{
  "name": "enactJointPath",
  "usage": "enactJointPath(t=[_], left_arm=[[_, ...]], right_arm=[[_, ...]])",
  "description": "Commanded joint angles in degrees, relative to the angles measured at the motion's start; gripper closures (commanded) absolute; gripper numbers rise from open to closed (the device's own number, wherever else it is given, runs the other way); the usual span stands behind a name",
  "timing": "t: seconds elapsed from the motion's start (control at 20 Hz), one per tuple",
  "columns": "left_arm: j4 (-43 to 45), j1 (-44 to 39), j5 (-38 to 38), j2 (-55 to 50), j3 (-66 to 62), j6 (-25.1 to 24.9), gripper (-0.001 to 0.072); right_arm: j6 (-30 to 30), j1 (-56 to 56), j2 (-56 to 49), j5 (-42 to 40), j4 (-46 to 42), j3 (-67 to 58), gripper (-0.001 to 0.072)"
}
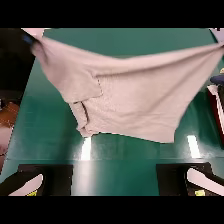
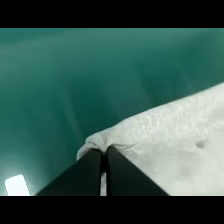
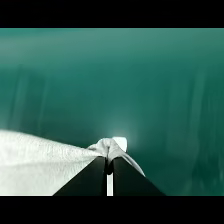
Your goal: Fold the shirts.
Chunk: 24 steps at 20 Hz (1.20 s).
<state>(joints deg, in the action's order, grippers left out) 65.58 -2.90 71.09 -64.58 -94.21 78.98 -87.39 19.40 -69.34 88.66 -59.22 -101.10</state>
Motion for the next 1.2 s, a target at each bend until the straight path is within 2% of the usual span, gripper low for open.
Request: enactJointPath(t=[0.0,0.2,0.25,0.3,0.35,0.4,0.45,0.5,0.55,0.65,0.8,0.95,1.15], left_arm=[[0.11,0.02,-4.46,-11.58,3.91,0.26,0.0687],[0.33,0.02,-13.49,-19.91,3.34,4.35,0.0678],[1.14,0.02,-14.38,-20.22,3.26,4.7,0.0424],[2.25,0.04,-14.47,-20.15,3.02,4.87,0.0099],[3.5,0.22,-13.07,-20.15,2.12,5.07,0.0045],[4.66,0.57,-10.51,-20.13,0.87,5.09,0.0045],[5.88,0.55,-7.15,-20.11,-0.33,5.09,0.0045],[6.08,0.37,-3.65,-20.11,-0.94,5.09,0.0045],[6.03,-0.09,-0.17,-20.13,-0.92,5.07,0.0045],[7.02,-2.8,2.23,-20.13,1.18,4.87,0.0046],[12.52,-10.75,0.85,-20.13,7.56,5.22,0.0047],[21.14,-19.15,-1.84,-20.17,14.49,8.24,0.0045],[25.16,-25.66,-8.46,-20.31,21.35,10.71,0.0045]], right_arm=[[-0.76,-8.15,-8.04,-6.58,-8.0,7.52,0.0701],[-0.83,-10.1,-14.01,-20.04,-8.31,9.73,0.0699],[-0.79,-9.99,-14.53,-21.57,-8.28,9.7,0.068],[-0.76,-9.55,-14.62,-22.6,-8.26,9.7,0.041],[-0.76,-8.83,-14.6,-22.95,-8.22,9.46,0.0109],[-0.79,-8.0,-14.6,-22.05,-8.2,8.46,0.0084],[-0.76,-7.1,-14.21,-20.85,-8.15,7.61,0.0125],[-0.68,-6.34,-13.33,-19.82,-8.15,7.26,0.0215],[-0.46,-5.84,-12.15,-19.37,-8.26,7.3,0.0265],[0.46,-5.6,-10.1,-18.38,-8.41,7.3,0.0265],[0.52,-6.19,-7.26,-17.42,-8.37,7.3,0.0265],[0.52,-6.19,-5.22,-16.09,-8.31,7.3,0.0265],[0.52,-6.19,-3.8,-13.79,-8.28,7.3,0.0265]])
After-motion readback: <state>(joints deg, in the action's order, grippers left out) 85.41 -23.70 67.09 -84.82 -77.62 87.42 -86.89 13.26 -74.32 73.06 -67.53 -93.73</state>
